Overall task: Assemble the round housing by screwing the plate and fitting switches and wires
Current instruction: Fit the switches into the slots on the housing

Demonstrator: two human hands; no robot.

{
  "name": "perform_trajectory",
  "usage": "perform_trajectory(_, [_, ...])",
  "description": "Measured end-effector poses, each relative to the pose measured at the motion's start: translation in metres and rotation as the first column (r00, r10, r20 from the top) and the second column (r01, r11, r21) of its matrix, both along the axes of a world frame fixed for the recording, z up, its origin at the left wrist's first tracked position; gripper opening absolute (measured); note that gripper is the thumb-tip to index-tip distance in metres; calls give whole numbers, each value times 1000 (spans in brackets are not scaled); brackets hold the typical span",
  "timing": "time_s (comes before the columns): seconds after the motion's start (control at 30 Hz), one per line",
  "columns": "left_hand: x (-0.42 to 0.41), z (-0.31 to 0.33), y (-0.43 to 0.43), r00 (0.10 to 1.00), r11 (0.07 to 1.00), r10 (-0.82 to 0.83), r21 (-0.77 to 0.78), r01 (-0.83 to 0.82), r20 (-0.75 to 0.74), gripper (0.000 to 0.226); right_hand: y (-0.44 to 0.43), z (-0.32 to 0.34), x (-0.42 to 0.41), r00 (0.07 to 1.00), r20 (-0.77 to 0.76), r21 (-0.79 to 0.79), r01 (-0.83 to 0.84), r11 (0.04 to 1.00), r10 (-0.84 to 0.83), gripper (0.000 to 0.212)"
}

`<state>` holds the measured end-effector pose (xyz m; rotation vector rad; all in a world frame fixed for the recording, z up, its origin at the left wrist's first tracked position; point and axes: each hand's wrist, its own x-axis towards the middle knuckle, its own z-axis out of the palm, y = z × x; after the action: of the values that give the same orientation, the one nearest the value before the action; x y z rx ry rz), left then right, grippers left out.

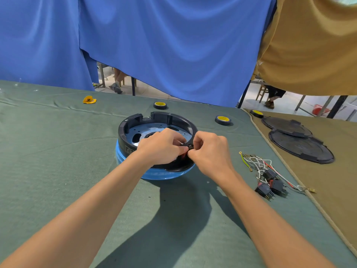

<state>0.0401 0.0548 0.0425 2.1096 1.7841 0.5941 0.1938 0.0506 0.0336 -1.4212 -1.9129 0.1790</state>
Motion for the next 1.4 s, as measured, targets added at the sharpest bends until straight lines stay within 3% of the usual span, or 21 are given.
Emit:
perform_trajectory(0.2, [-1,1,-1,1000,1000,9,-1,-9,-5,23,-1,4,8,999,-19,-52,-42,998,41,13])
perform_trajectory(0.3, [-2,0,-3,999,1000,-13,22,14,-43,20,3,-1,29,995,-53,-31,82,996,-83,13])
perform_trajectory(0.37, [-3,0,-1,998,999,-40,9,41,-46,19,4,-8,42,966,144,-88,227,970,-213,8])
perform_trajectory(0.43, [-6,1,1,997,998,-69,-8,69,-44,19,2,-21,47,884,415,-173,311,935,-218,26])
perform_trajectory(0.5, [-8,0,2,994,996,-87,-4,87,-64,19,-1,-31,45,860,483,-247,316,916,-166,32])
perform_trajectory(0.57, [-13,0,1,991,996,-89,4,90,-98,19,-1,-32,45,880,451,-313,310,898,-147,14])
perform_trajectory(0.7, [-25,-1,1,989,994,-113,-5,113,-94,19,-2,-17,57,939,315,-348,251,903,-139,8])
perform_trajectory(0.87, [-39,3,1,987,989,-144,-31,142,-72,31,-23,-4,72,987,139,-332,-36,943,86,7])
perform_trajectory(0.97, [-42,6,1,985,984,-169,-58,167,-43,36,-30,-10,71,968,190,-305,-100,947,164,18])
perform_trajectory(1.4, [-42,1,2,991,992,-120,21,121,-58,29,-7,-25,65,943,267,-121,-172,978,199,23])
